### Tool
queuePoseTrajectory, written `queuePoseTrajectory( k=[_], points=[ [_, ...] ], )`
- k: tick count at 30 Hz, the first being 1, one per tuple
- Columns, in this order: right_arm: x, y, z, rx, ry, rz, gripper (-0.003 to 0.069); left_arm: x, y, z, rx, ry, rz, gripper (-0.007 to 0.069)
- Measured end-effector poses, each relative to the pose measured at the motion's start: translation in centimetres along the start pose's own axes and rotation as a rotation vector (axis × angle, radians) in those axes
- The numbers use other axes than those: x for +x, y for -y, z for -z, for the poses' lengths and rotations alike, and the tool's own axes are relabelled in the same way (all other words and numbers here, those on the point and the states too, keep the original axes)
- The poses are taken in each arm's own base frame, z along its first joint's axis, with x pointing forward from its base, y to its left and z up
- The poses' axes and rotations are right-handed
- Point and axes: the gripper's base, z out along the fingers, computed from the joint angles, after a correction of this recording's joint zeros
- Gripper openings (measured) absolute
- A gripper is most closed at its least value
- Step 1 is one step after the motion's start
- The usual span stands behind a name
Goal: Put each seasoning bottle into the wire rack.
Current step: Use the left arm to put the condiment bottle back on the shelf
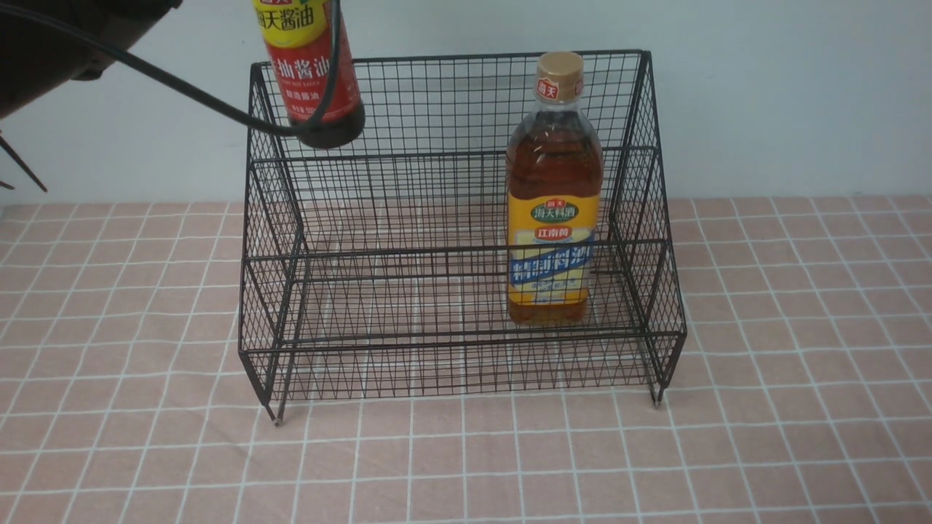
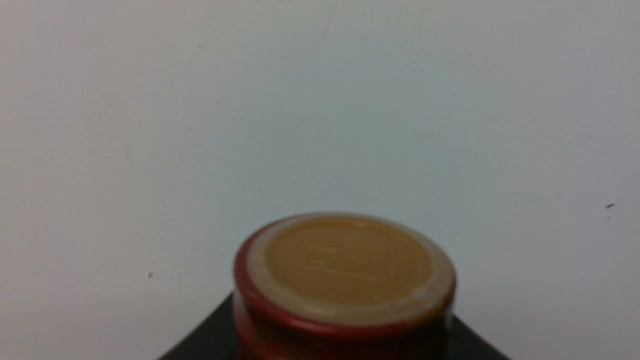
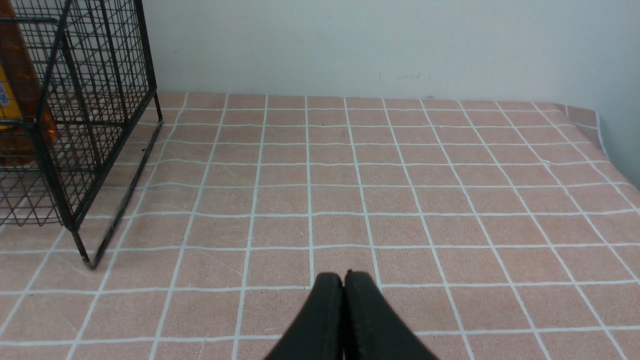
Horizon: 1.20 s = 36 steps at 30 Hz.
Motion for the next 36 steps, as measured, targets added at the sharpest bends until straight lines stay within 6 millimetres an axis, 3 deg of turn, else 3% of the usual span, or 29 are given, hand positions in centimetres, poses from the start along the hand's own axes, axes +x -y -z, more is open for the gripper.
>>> queuePoseTrajectory(
  k=[8, 18, 23, 36],
  points=[
    [0.0, 0.0, 0.0, 0.0, 0.0, 0.0, -0.001, 2.2, -0.1, -1.2, -0.004, -0.047, -0.017, 0.0257],
    [0.0, 0.0, 0.0, 0.0, 0.0, 0.0, -0.001, 3.3, 0.4, -1.4, 0.044, -0.137, -0.025, 0.0257],
    [0.0, 0.0, 0.0, 0.0, 0.0, 0.0, -0.001, 4.8, 1.0, -1.2, 0.123, -0.279, -0.032, 0.0257],
    [0.0, 0.0, 0.0, 0.0, 0.001, 0.0, -0.001, 9.0, 1.1, -2.5, 0.159, -0.402, -0.111, 0.0257]
  ],
)
